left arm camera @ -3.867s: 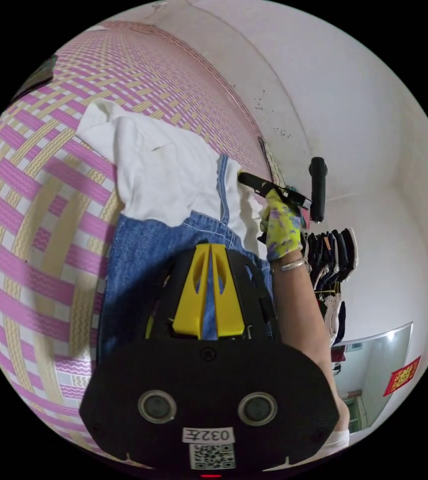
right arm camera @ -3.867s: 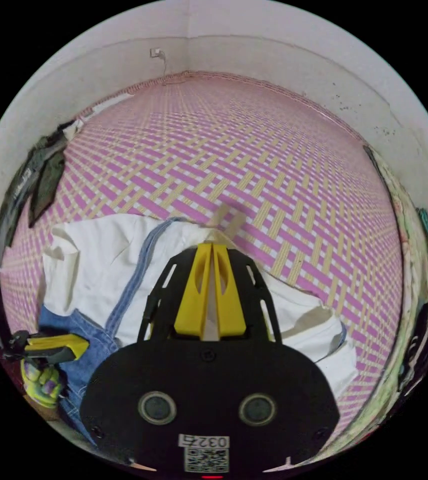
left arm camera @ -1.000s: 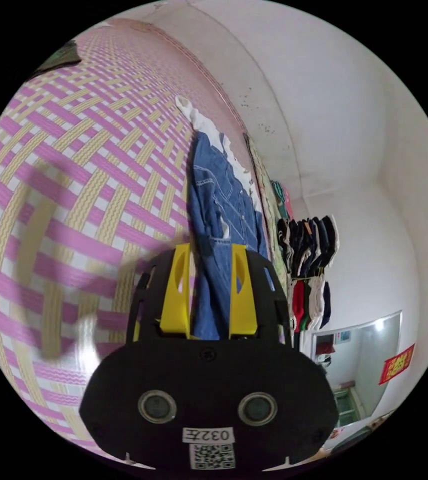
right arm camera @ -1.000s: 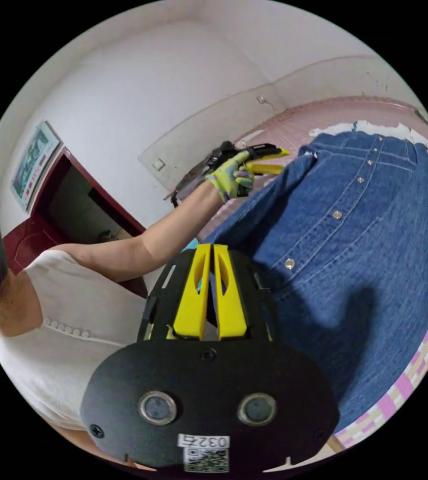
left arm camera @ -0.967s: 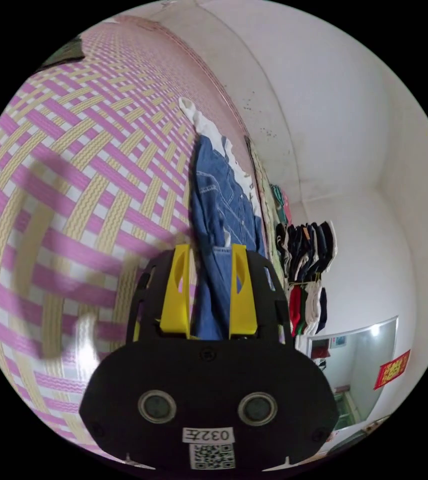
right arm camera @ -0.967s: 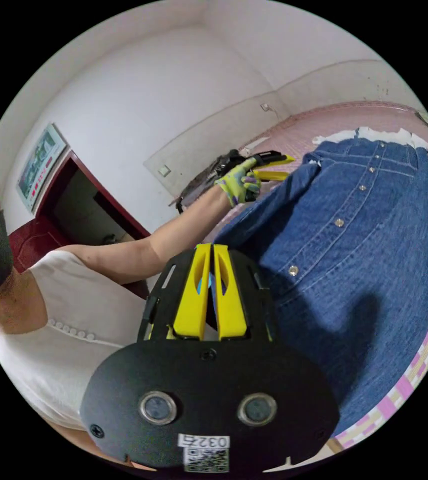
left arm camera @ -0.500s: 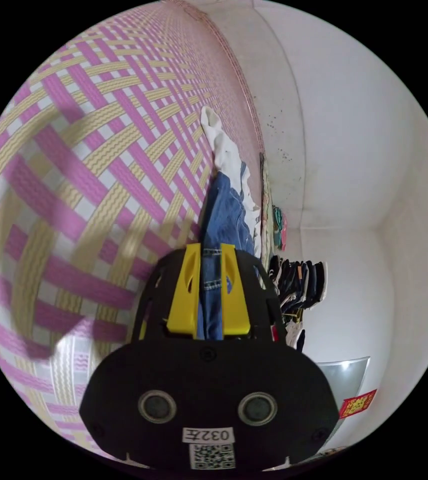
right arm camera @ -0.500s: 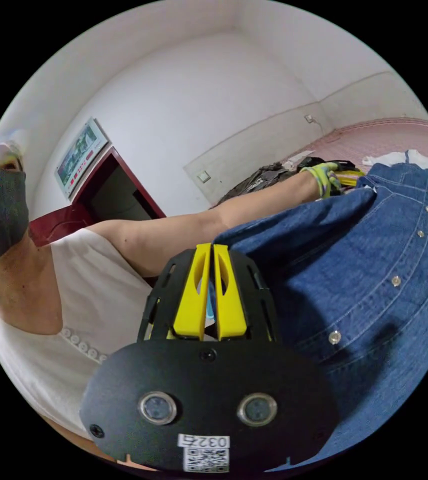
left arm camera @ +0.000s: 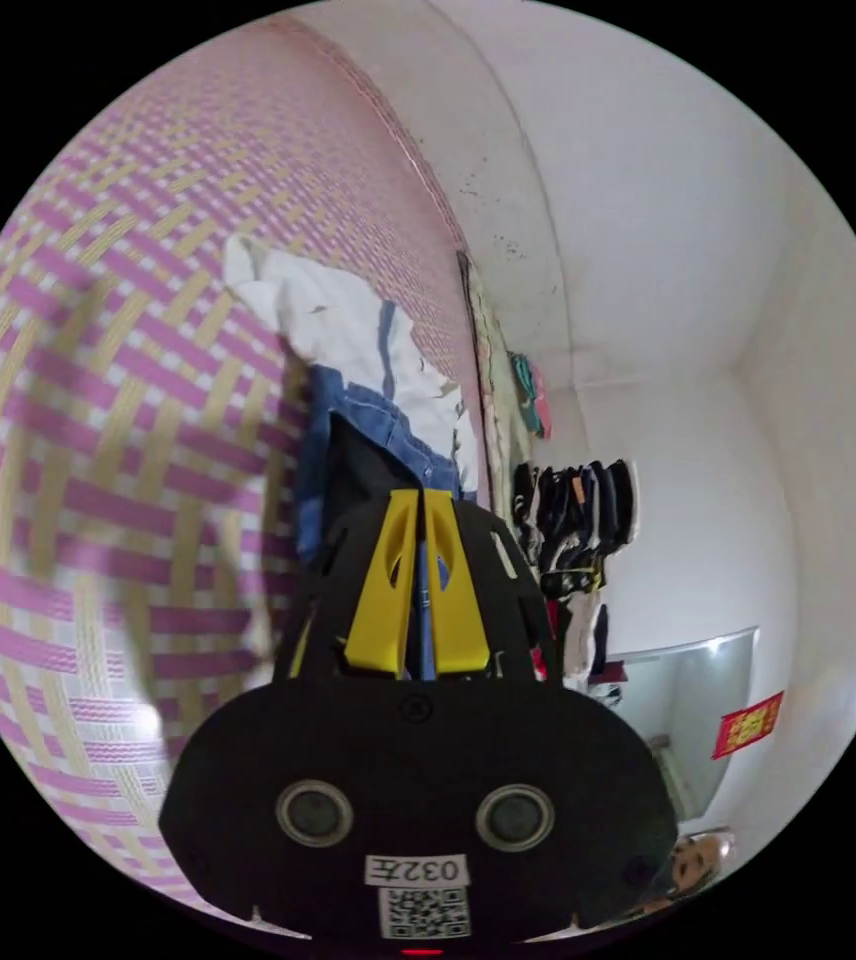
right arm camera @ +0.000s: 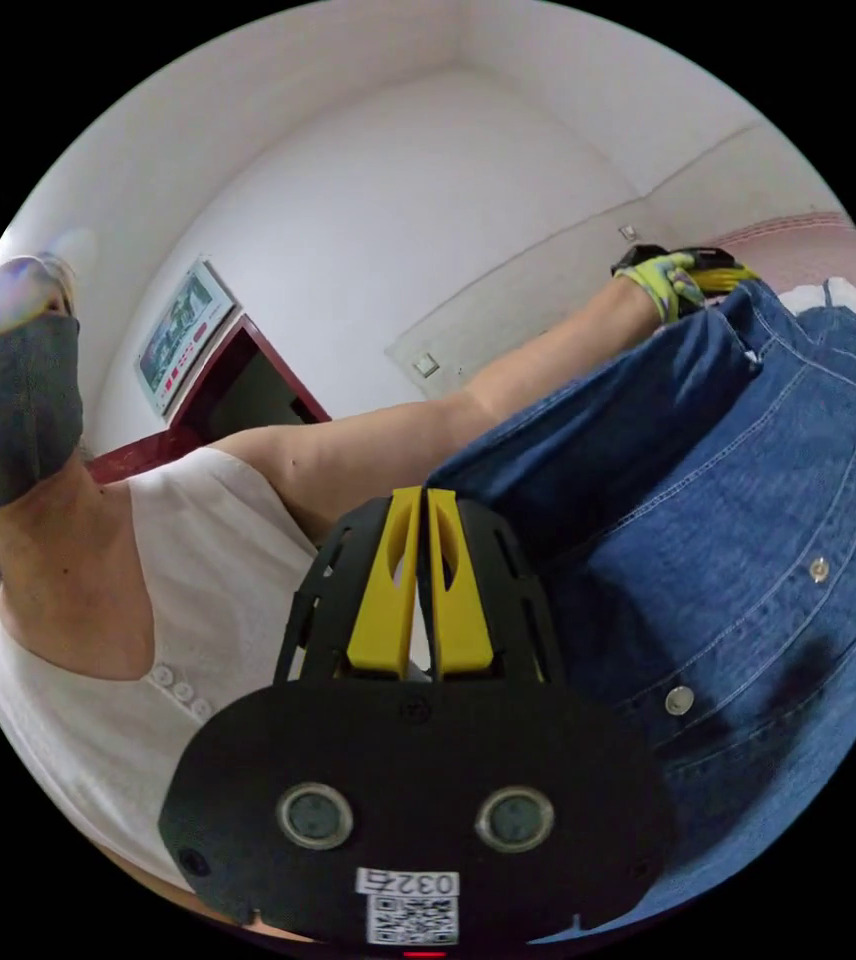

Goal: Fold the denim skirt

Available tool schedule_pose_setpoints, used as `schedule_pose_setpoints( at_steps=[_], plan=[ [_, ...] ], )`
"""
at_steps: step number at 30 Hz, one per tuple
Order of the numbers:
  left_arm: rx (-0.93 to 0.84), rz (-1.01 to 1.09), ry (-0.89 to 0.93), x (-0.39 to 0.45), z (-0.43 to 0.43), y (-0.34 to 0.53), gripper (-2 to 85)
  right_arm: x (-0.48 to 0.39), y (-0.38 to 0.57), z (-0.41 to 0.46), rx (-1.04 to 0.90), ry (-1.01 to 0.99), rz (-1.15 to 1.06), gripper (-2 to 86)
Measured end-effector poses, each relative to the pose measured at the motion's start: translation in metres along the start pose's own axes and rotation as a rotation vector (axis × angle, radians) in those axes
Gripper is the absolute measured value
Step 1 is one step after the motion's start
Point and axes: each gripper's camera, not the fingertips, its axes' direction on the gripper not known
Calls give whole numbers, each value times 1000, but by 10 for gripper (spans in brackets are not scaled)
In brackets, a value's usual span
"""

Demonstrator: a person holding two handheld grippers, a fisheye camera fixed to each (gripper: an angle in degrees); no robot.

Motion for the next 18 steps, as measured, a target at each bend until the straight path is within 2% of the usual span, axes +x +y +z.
schedule_pose_setpoints(
  at_steps=[2, 5, 7, 9, 11, 13, 15, 18],
  plan=[
    [-64, 84, -116, 31, 39, 1, -6, 9, 2, -1, 11, -14, 38, 100],
    [-257, 215, -332, 59, 126, 19, 14, 24, 7, 5, 9, -17, 120, 88],
    [-354, 267, -521, 56, 168, 39, 23, 35, 13, 13, -32, 63, 208, 76],
    [-293, 296, -487, 55, 158, 52, 11, 40, 19, 14, -23, 70, 245, 67],
    [-238, 266, -346, 45, 133, 62, 1, 42, 23, 16, -5, 66, 262, 56],
    [-144, 247, -105, 27, 84, 81, -3, 42, 30, 23, 19, 75, 270, 39],
    [-98, 248, -8, 11, 50, 103, -3, 42, 36, 29, 35, 81, 279, 24],
    [-119, 259, -81, -14, 17, 148, -1, 42, 55, 41, 72, 88, 317, 1]
  ],
)
